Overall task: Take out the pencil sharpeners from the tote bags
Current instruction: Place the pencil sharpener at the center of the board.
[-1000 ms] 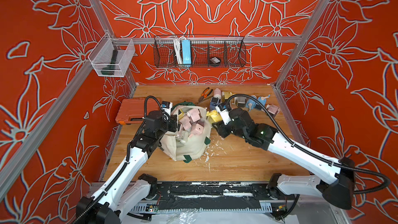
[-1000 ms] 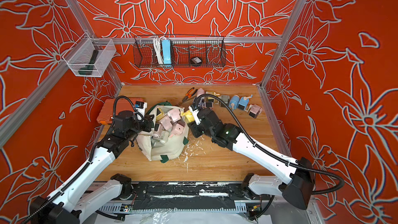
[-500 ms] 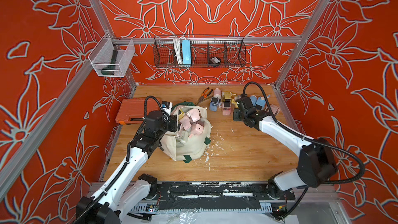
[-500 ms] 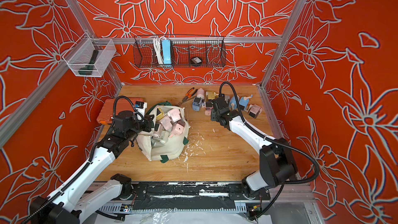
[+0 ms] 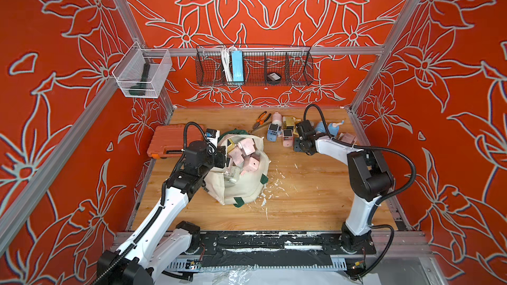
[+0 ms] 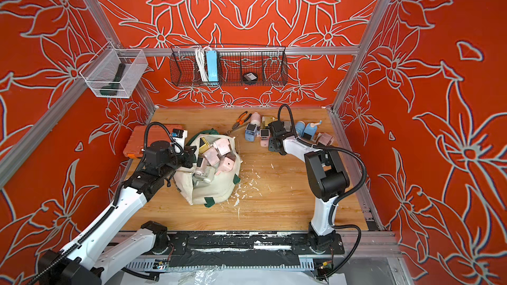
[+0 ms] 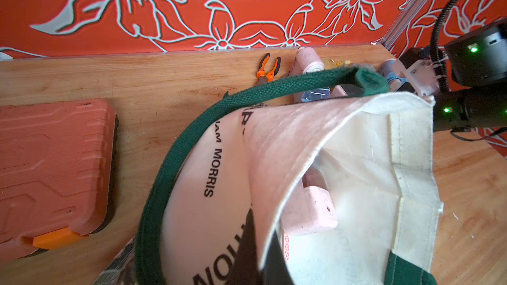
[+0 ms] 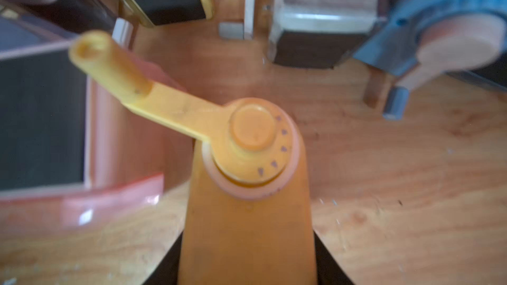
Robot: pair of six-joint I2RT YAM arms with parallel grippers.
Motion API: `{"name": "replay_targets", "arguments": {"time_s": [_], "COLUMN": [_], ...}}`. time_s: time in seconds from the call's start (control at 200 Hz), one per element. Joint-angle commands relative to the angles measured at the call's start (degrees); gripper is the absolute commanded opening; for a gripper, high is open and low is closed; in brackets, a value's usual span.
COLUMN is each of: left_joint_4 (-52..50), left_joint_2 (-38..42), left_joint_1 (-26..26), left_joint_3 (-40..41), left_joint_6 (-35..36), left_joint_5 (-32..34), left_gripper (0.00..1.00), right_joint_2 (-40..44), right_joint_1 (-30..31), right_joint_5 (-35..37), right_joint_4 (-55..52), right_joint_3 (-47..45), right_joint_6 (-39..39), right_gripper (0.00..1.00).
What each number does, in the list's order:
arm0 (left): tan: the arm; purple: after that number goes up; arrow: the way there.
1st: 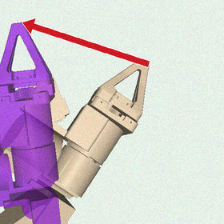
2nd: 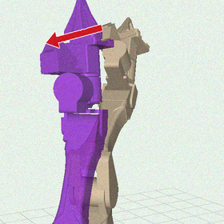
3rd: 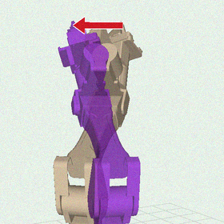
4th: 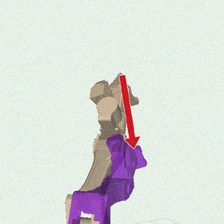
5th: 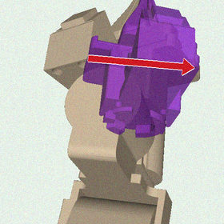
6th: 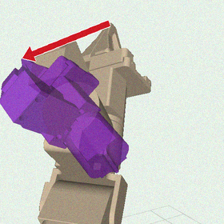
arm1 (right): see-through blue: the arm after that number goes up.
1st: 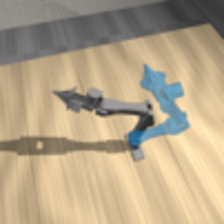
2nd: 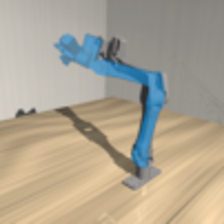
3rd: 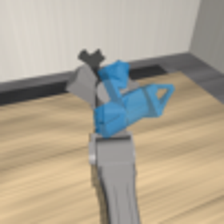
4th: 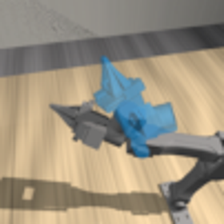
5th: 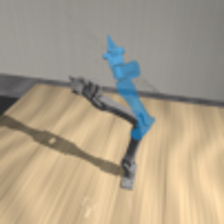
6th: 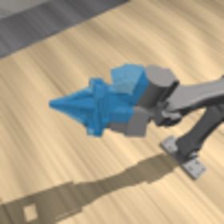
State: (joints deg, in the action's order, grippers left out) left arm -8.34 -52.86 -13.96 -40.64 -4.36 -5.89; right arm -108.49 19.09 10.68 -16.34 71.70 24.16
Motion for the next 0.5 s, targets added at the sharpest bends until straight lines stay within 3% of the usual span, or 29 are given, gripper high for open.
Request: {"name": "replay_targets", "arguments": {"time_s": [0.0,0.3,0.495], "left_joint_4": [-1.82,-1.86,-1.86], "left_joint_2": [0.57,0.30,0.30], "left_joint_1": [-0.28,-0.28,-0.28], "left_joint_3": [0.74,0.72,0.80], "left_joint_6": [-0.65,-0.64,-0.56], "left_joint_5": [-0.34,-0.35,-0.25], "left_gripper": [0.00,0.00,0.00], "right_joint_2": [-2.35,-6.83,-7.70], "right_joint_1": [-0.55,-0.59,-0.63], "right_joint_5": [-0.59,-2.30,-2.71], "right_joint_4": [1.63,1.36,1.72], "right_joint_3": [2.93,5.78,5.84], "right_joint_6": [-1.26,-1.66,-1.49], "right_gripper": [0.30,0.31,0.40]}}
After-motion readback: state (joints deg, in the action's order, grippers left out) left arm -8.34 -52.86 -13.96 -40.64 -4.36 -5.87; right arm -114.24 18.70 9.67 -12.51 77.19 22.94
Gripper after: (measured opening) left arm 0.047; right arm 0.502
